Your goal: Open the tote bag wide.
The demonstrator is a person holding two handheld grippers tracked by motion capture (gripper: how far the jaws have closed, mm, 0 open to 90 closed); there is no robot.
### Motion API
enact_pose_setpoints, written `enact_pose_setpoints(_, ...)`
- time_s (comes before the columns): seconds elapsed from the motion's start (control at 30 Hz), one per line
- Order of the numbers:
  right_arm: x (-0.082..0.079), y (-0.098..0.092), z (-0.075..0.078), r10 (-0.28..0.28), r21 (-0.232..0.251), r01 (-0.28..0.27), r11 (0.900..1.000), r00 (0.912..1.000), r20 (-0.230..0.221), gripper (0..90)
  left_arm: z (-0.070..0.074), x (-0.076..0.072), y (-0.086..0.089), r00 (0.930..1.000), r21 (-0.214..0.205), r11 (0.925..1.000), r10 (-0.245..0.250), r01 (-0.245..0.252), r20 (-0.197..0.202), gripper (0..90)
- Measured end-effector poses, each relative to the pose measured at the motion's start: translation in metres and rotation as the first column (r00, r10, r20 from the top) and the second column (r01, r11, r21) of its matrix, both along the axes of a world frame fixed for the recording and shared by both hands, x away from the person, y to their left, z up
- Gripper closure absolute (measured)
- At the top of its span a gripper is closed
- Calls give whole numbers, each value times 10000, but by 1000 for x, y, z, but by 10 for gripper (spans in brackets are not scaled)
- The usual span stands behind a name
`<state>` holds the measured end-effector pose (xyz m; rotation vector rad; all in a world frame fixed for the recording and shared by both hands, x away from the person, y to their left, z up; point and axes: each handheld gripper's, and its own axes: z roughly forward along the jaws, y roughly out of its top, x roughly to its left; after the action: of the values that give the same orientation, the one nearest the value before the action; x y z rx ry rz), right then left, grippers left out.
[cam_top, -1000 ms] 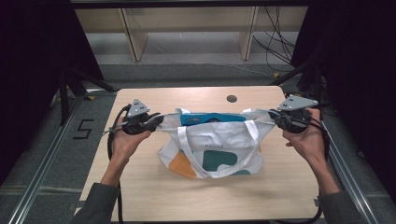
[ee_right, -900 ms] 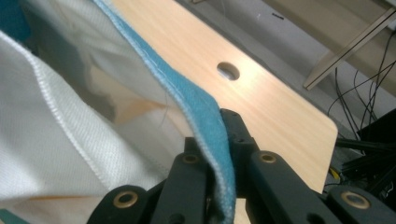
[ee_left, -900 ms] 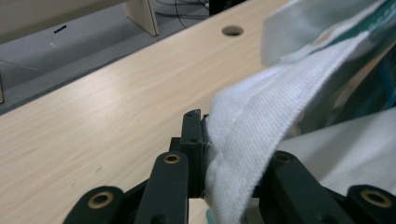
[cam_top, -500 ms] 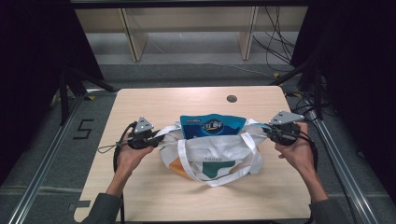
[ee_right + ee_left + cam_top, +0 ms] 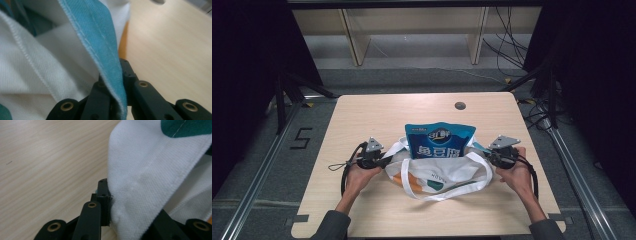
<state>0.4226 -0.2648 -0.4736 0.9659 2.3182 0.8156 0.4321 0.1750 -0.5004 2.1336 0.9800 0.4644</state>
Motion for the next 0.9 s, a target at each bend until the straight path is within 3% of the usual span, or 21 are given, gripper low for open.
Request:
enact_pose_setpoints(0.03, 0, 0, 0, 0, 0, 0, 10000, 10000, 0, 877, 0, 0, 0, 10000, 0, 10000, 0, 0, 0, 771)
enact_pose_setpoints(0.1, 2, 5, -16, 235, -103, -242, 9997, 9978, -620, 878, -4, 2, 0, 9998, 54, 10000, -62, 63, -189, 770)
enact_pose_setpoints(0.13, 2, 6, -21, 240, -105, -247, 9996, 9975, -667, 878, -6, 2, 0, 9998, -59, 10000, 25, -26, -216, 770)
enact_pose_setpoints(0.27, 2, 8, -27, 198, -254, -211, 9995, 9985, -506, 878, -9, 2, 0, 9994, -291, 9995, 114, -123, -315, 772)
enact_pose_setpoints(0.4, 1, 8, -27, 184, -244, -195, 9995, 9987, -472, 877, -7, 1, -1, 9996, 0, 9998, 198, -198, -196, 758)
enact_pose_setpoints(0.47, -1, 10, -26, 164, -436, -178, 9989, 9994, -308, 866, -5, 0, -2, 9992, -36, 9992, 409, -409, -28, 663)
enact_pose_setpoints(0.53, -2, 10, -24, 126, -390, -138, 9991, 9994, -323, 845, 1, -1, 0, 9997, 252, 9994, 227, -224, -83, 638)
enact_pose_setpoints(0.6, -2, 8, -21, -107, -1, 107, 9999, 9989, -451, 750, 8, -3, -1, 9999, 185, 9997, 160, -159, -42, 578)
enact_pose_setpoints(0.67, -3, 4, -14, -356, 137, 361, 9993, 9989, -318, 573, 16, -4, -1, 9999, 335, 9994, 95, -98, 81, 488)
enact_pose_setpoints(0.7, -5, -3, 0, -571, 348, 572, 9978, 9984, -29, 545, 21, -4, -1, 9996, 310, 9992, 256, -259, 114, 410)
enact_pose_setpoints(0.73, -5, -3, 0, -571, 348, 572, 9978, 9984, -29, 545, 26, -5, -1, 9993, 176, 9993, 336, -339, 165, 410)
enact_pose_setpoints(0.77, -6, -8, 8, -604, 892, 584, 9943, 9980, 204, 529, 31, -6, -2, 9987, -136, 9990, 433, -430, 250, 392)
enact_pose_setpoints(0.8, -9, -11, 16, -753, 1414, 691, 9875, 9964, 394, 517, 37, -7, -1, 9982, -130, 9995, 310, -304, 505, 382)
enact_pose_setpoints(0.83, -17, -16, 35, -726, 1772, 628, 9822, 9962, 489, 498, 42, -8, -2, 9977, -252, 9992, 318, -303, 605, 364)
enact_pose_setpoints(0.9, -22, -17, 43, -608, 2061, 476, 9774, 9965, 582, 494, 53, -11, -3, 9962, -47, 9998, 205, -202, 844, 356)
